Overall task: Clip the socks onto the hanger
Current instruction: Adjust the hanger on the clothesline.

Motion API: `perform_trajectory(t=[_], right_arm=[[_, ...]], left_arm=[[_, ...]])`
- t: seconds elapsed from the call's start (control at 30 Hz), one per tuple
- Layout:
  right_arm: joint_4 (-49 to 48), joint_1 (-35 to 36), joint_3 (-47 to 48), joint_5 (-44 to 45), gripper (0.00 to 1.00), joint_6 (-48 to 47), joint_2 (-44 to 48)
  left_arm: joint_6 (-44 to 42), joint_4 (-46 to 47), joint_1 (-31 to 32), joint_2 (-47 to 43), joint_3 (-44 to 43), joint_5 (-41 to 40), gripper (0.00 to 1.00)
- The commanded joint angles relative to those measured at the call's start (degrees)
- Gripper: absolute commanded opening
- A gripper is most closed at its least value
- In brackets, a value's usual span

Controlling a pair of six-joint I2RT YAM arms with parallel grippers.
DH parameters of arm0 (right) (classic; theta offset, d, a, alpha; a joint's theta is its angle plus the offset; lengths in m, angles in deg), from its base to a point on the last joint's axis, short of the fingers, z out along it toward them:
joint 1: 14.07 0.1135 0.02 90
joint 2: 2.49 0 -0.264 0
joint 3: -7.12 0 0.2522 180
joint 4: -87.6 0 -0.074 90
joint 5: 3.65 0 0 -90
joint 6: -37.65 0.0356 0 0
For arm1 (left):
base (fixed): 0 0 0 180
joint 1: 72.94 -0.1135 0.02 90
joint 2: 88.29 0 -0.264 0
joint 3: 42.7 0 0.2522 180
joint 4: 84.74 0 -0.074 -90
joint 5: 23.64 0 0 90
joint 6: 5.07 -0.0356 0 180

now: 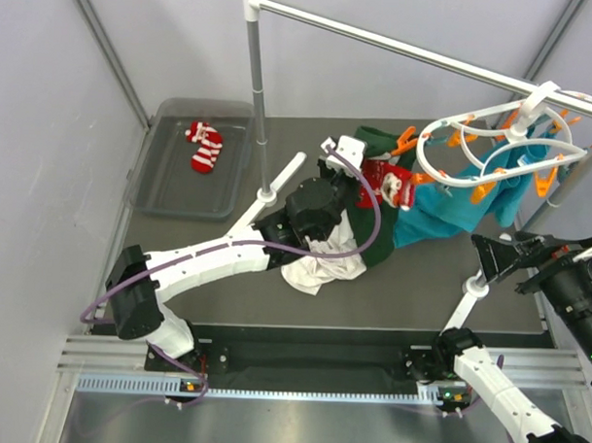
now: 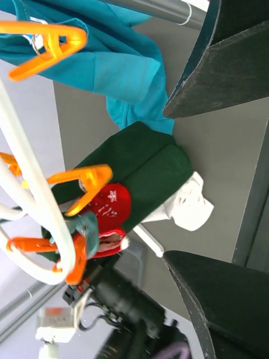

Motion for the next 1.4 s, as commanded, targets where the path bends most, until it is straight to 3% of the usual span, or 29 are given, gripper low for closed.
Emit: perform_trajectory(t=[0.0,0.13,0.33,0.4,0.43,0.5,0.53,0.6,0.83,1.07,1.27,1.37], right_arm=[[2.04,0.53,1.95,-2.14,1.0,-1.59,-1.44],[3.88,0.53,2.13,-3.28,1.0,-2.64,-2.13],[4.42,0.53,1.87,-3.2,1.0,-3.35,-2.84],[4.07,0.53,1.26,-3.29,1.0,-3.44,-2.93],[4.15,0.53,1.08,-3.11,1.0,-3.61,-3.1],[3.8,0.62,0.55,-3.03,1.0,-3.79,-3.19],[3.71,0.53,0.46,-2.59,1.0,-4.05,-3.46],[3.98,0.53,0.46,-1.71,1.0,-4.32,-3.72],[6.7,0.53,0.99,3.38,1.0,-5.9,-3.98],[16.1,0.62,3.18,7.87,1.0,-6.69,-6.62],[16.81,0.53,4.58,13.31,1.0,-1.6,-3.64],[20.49,0.53,7.4,21.65,1.0,1.92,-4.68]], left_arm=[[-0.62,-0.44,-4.26,-3.08,-1.0,2.38,0.0],[0.69,-2.63,-11.01,-2.38,-3.28,7.38,0.01],[1.57,-6.49,-13.23,-1.06,-6.88,10.82,0.1],[2.98,-7.82,-13.23,-1.49,-7.51,12.83,0.21],[5.94,-8.17,-13.23,-1.93,-7.07,14.15,0.33],[8.68,-8.97,-13.23,-3.42,-6.2,17.06,0.42],[11.31,-9.23,-13.23,-3.95,-5.06,17.93,0.52],[13.43,-10.19,-13.23,-5.71,-4.09,20.92,0.55],[20.37,-14.06,-13.23,-12.91,1.19,26.9,0.59],[25.91,-16.79,-13.23,-22.14,6.99,35.42,0.59],[31.71,-14.96,-13.23,-25.84,11.38,45.08,0.6],[34.26,-11.45,-13.23,-26.46,13.58,50.52,0.6]])
